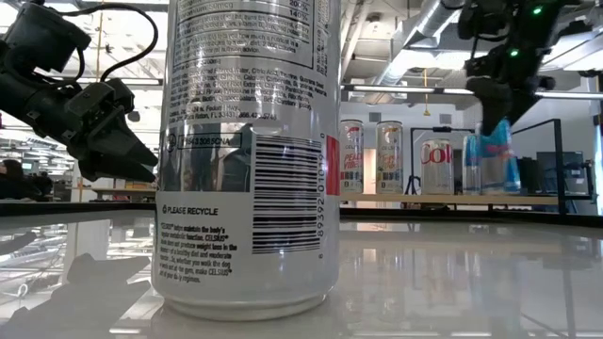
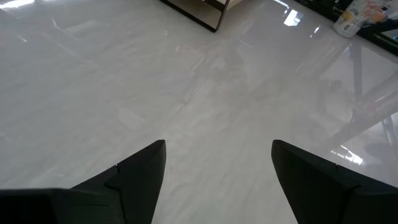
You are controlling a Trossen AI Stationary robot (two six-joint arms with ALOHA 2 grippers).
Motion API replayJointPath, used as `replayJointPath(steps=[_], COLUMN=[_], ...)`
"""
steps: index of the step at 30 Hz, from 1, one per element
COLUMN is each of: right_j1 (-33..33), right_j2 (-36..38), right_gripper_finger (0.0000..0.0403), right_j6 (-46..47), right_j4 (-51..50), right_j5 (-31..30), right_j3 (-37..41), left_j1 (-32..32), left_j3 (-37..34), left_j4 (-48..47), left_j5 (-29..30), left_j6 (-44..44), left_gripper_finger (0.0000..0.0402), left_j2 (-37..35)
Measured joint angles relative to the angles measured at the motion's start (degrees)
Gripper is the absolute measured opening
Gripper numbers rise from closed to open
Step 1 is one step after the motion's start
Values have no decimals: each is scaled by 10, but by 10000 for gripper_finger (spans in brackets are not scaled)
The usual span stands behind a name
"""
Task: Place canned beverage on shelf
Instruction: Put the blue soda can on the shelf aligned with the other blue soda can
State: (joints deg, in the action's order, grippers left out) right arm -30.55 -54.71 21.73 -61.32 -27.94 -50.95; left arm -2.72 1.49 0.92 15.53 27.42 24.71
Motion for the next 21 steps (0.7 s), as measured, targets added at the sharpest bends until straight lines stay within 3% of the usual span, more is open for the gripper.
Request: replayJointPath(steps=[7,16,21], right_j1=[-31,-119,-149], right_j2=[58,59,60], right_gripper_finger=[277,276,276], right_j6=[-12,-83,-102], right_j4=[5,71,77], right_j5=[-14,39,40], right_j3=[0,41,45], left_j1=[0,0,0], left_j3=[0,0,0], left_j4=[0,0,0], left_j5=[0,0,-3], left_j6=[0,0,0], left_gripper_finger=[277,277,277], left_j2=[0,0,0])
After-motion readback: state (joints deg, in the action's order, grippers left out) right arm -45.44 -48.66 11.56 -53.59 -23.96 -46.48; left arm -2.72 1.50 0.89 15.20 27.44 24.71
